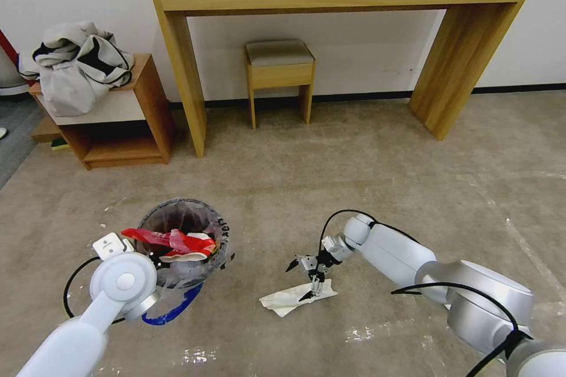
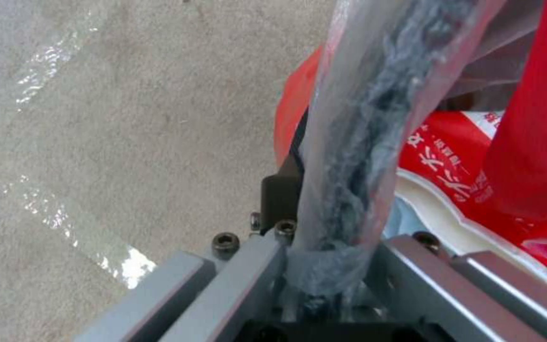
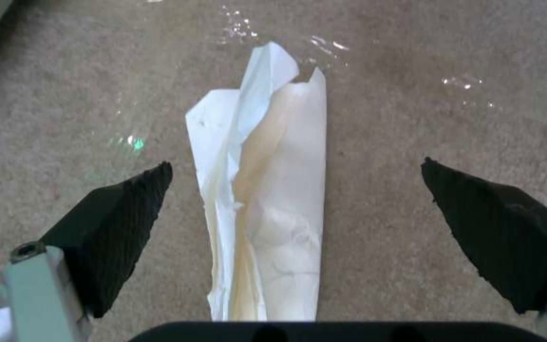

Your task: Pick up the trash bin and place the garbage on the floor into it.

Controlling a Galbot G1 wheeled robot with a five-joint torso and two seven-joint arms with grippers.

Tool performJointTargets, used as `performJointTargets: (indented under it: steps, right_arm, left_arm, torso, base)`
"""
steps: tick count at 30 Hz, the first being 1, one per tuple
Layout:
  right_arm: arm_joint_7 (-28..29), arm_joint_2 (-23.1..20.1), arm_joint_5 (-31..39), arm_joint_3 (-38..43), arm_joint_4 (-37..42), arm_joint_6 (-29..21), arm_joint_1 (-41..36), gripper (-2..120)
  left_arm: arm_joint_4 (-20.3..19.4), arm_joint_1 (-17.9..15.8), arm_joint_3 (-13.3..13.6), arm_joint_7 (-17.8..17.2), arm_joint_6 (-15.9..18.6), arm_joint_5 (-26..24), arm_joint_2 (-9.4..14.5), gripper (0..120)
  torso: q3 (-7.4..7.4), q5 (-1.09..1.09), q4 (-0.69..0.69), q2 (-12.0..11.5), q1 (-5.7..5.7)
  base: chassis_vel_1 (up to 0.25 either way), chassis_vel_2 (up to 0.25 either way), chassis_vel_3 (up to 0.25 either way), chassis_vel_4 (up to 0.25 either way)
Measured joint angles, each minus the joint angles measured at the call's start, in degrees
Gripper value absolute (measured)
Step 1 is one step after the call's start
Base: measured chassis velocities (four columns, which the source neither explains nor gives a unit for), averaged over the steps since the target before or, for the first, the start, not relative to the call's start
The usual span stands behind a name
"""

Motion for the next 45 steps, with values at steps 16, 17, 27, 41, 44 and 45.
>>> performJointTargets:
  steps: [16,17,27,41,44,45]
  right_arm:
    - [0.1,0.5,-0.7,0.8,-2.3,0.3,-1.2,100]
    - [0.1,0.5,-0.7,0.8,-2.3,0.3,-1.2,100]
    - [0.1,2.2,-1.4,2.6,-6.8,0.3,-2.2,100]
    - [0.9,3.1,-1.6,3.4,-9.8,0.2,-3.5,100]
    - [1.2,3.1,-1.6,3.9,-10.2,-0.1,-3.8,100]
    - [1.2,3.1,-1.6,3.9,-10.2,-0.1,-3.8,100]
  left_arm:
    - [0.2,-0.1,0.4,0.2,0.1,0.1,-0.5,0]
    - [0.2,-0.1,0.4,0.2,0.1,0.1,-0.5,0]
    - [-0.4,0.3,0.4,0.2,0.1,0.3,-0.3,0]
    - [-0.6,0.9,0.4,0.4,0.1,0.8,-0.9,0]
    - [-0.6,0.8,0.5,0.5,0.1,0.9,-1.0,0]
    - [-0.6,0.8,0.5,0.5,0.1,0.9,-1.0,0]
  torso:
    - [0.0,0.0,0.0,0.0,0.0]
    - [0.0,0.0,0.0,0.0,0.0]
    - [0.0,0.0,0.0,0.0,0.0]
    - [0.01,0.0,0.0,0.0,0.0]
    - [0.0,0.0,0.0,0.0,0.0]
    - [0.0,0.0,0.0,0.0,0.0]
  base:
    - [0.0,0.0,0.0,0.0]
    - [0.0,0.0,0.0,0.0]
    - [0.0,0.0,0.0,0.0]
    - [0.0,0.0,0.0,0.0]
    - [0.0,0.0,0.0,0.0]
    - [0.0,0.0,0.0,0.0]
